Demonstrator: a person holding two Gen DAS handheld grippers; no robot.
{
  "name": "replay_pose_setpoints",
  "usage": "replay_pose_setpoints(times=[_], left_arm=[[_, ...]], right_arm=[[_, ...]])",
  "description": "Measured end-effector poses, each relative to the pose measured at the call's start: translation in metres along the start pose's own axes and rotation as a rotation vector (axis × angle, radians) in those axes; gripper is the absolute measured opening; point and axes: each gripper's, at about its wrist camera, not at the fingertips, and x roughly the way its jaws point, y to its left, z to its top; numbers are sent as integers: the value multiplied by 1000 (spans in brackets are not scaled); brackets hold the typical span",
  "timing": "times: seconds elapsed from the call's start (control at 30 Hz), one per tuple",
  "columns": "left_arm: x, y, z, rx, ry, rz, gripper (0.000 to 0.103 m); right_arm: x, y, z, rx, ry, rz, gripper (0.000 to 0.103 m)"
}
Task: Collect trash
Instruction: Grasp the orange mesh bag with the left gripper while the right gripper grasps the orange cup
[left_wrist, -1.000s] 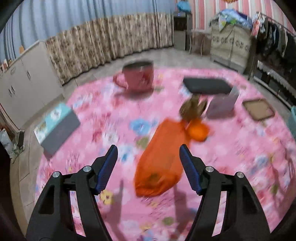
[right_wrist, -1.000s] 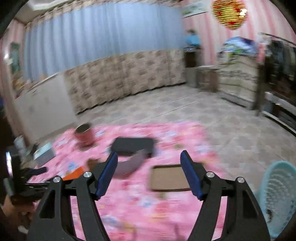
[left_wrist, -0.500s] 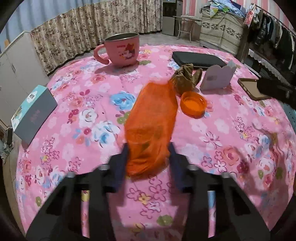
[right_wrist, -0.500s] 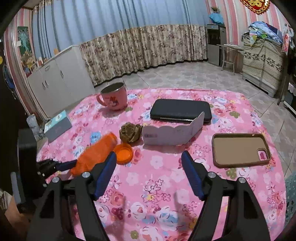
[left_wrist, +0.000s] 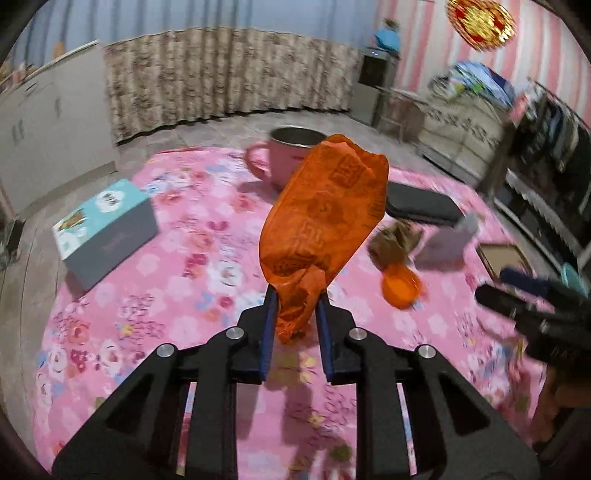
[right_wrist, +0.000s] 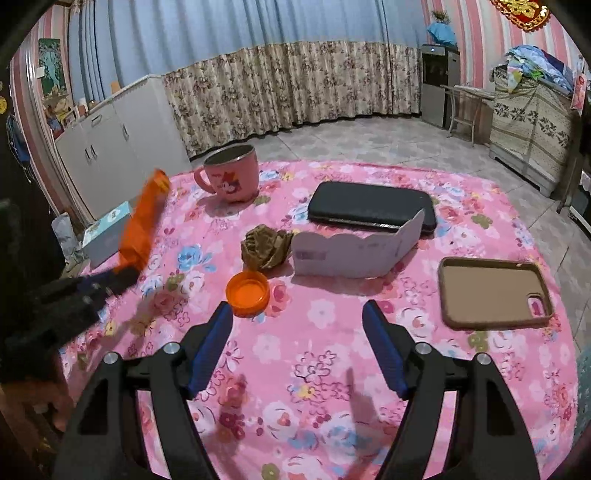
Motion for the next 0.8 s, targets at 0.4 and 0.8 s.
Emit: replay_pose_setpoints(times=[0.4, 0.8], left_arm=[[9, 11, 4, -49, 6, 16, 19], [29, 17, 12, -73, 21, 25, 19]], right_arm=[[58, 54, 9, -68, 86, -65, 72], [61, 57, 9, -45, 105, -45, 40]])
